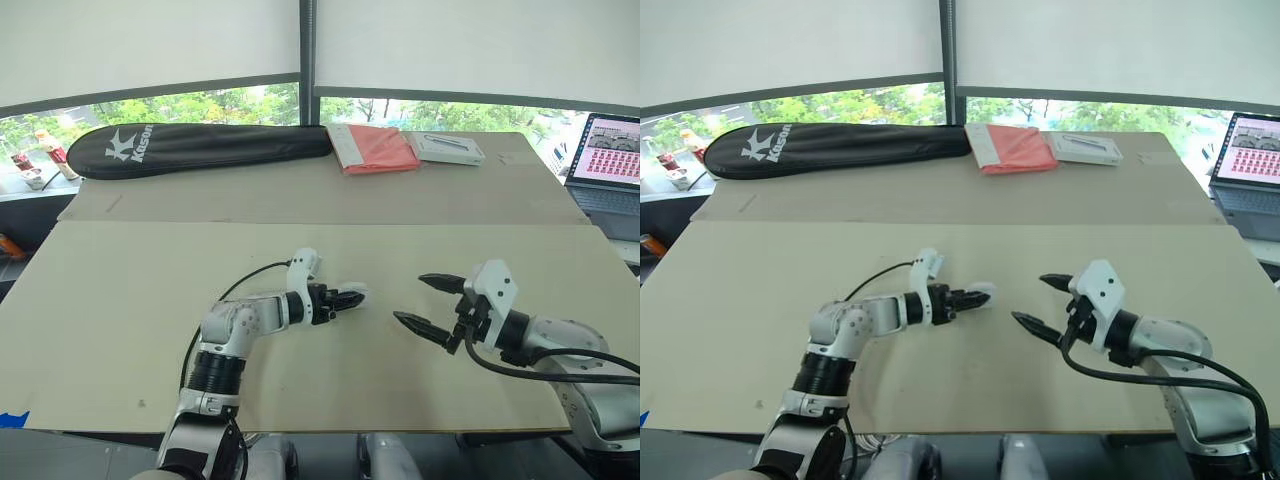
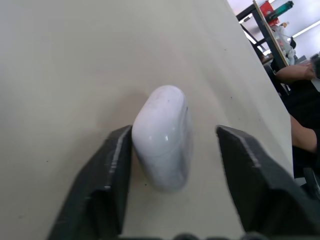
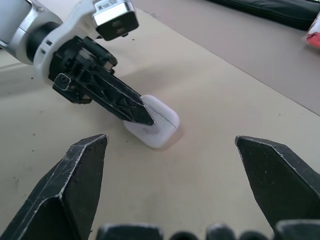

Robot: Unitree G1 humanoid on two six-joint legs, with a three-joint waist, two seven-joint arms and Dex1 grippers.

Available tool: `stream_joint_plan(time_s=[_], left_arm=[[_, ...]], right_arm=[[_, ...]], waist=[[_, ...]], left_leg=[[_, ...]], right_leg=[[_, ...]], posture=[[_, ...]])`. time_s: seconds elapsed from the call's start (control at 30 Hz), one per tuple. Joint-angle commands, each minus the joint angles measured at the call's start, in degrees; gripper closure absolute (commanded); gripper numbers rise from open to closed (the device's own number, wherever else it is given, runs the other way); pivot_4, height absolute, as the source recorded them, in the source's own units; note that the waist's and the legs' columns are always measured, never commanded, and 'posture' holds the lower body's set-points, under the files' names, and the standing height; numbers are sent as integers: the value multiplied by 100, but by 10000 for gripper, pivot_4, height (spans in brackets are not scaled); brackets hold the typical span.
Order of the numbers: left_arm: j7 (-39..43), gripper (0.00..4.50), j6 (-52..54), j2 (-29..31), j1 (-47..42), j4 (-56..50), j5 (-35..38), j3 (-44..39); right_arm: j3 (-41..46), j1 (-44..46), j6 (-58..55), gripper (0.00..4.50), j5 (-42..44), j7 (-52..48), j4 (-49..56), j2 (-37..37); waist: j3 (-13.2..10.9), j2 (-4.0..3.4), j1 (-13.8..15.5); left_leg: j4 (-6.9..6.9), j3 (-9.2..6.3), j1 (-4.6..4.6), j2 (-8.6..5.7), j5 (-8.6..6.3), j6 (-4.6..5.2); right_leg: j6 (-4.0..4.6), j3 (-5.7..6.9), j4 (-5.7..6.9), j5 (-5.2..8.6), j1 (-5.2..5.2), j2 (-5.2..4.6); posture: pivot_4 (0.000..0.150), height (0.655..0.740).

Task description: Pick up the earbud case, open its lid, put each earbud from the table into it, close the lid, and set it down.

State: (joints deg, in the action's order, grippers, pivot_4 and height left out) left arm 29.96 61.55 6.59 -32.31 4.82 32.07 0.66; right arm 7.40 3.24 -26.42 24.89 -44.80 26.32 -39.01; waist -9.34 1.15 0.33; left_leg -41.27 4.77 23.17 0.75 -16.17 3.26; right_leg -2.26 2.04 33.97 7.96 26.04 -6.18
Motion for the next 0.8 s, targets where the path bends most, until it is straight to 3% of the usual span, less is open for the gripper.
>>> stream_joint_plan(time_s=[0.03,0.1,0.2,0.4,0.57,0.8], left_arm=[[333,309,13,715,143,-380,-157,248],[848,309,-532,1472,347,-732,-442,564],[1243,309,-1584,2074,548,-875,-587,307],[1876,309,-4443,3046,569,108,-1531,-65],[1726,309,-5572,3302,524,794,-1851,-472],[1890,309,-5594,3121,524,890,-1690,-544]], right_arm=[[215,71,280,0,-11,-45,-139,-47],[262,87,472,0,-84,-202,-377,-157],[390,99,733,0,-94,-413,-760,-269],[669,99,550,0,256,-707,-1057,-407],[922,203,446,0,347,-660,-1248,-482],[771,298,378,0,297,-593,-1252,-423]], waist=[[2,5,-15],[4,7,-76],[4,7,-98],[2,9,1],[2,11,54],[1,11,47]], left_leg=[[0,0,-1,1,0,0],[10,4,-11,3,0,-1],[40,15,-36,5,2,-5],[39,14,-29,8,8,-17],[35,16,-23,8,8,-16],[33,16,-20,8,8,-16]], right_leg=[[1,0,0,0,-1,0],[14,-5,4,9,0,3],[40,-19,8,35,-1,7],[68,-6,6,48,2,5],[62,-3,3,46,1,-7],[33,6,5,28,0,-9]], posture=[[1500,7400],[1500,7400],[1500,7400],[1500,7400],[1500,7400],[1500,7400]])
